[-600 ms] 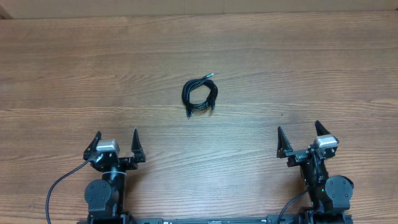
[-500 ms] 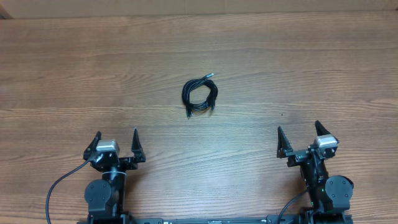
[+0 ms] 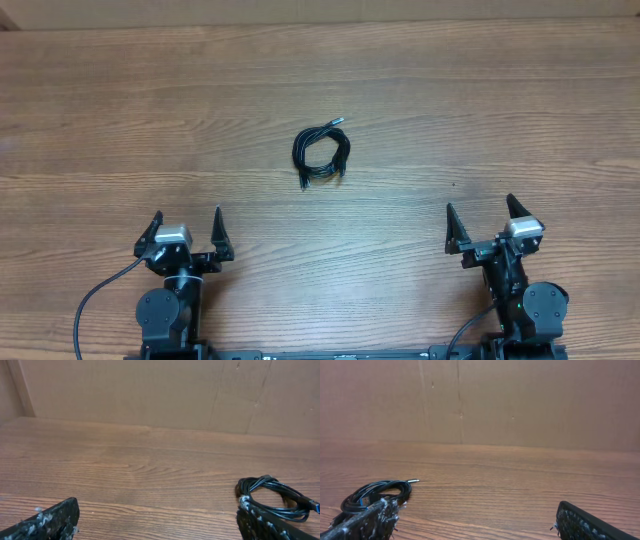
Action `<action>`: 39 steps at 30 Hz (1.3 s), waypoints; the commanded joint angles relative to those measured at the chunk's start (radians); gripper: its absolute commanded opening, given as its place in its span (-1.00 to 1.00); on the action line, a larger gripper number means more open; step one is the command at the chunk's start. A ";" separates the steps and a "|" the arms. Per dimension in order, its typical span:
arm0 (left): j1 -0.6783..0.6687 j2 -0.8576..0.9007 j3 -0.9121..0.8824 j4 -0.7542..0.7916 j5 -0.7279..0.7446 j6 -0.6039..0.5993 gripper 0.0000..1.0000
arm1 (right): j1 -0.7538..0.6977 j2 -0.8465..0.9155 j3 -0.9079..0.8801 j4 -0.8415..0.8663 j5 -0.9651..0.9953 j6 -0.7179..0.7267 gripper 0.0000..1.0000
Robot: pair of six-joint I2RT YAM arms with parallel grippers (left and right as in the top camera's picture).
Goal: Untangle cables
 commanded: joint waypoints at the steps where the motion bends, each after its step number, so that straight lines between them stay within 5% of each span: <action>1: 0.003 -0.013 -0.003 -0.002 -0.010 -0.014 1.00 | 0.003 -0.011 -0.011 0.004 0.006 0.000 1.00; 27: 0.003 -0.013 -0.003 -0.002 -0.010 -0.014 1.00 | 0.003 -0.011 -0.012 0.013 -0.002 0.001 1.00; 31: 0.002 -0.013 -0.003 -0.002 0.013 -0.017 1.00 | 0.006 -0.011 -0.012 0.017 -0.182 0.168 1.00; 39: -0.003 0.063 -0.003 -0.004 -0.016 -0.046 1.00 | 0.005 -0.009 -0.011 0.027 -0.324 0.206 1.00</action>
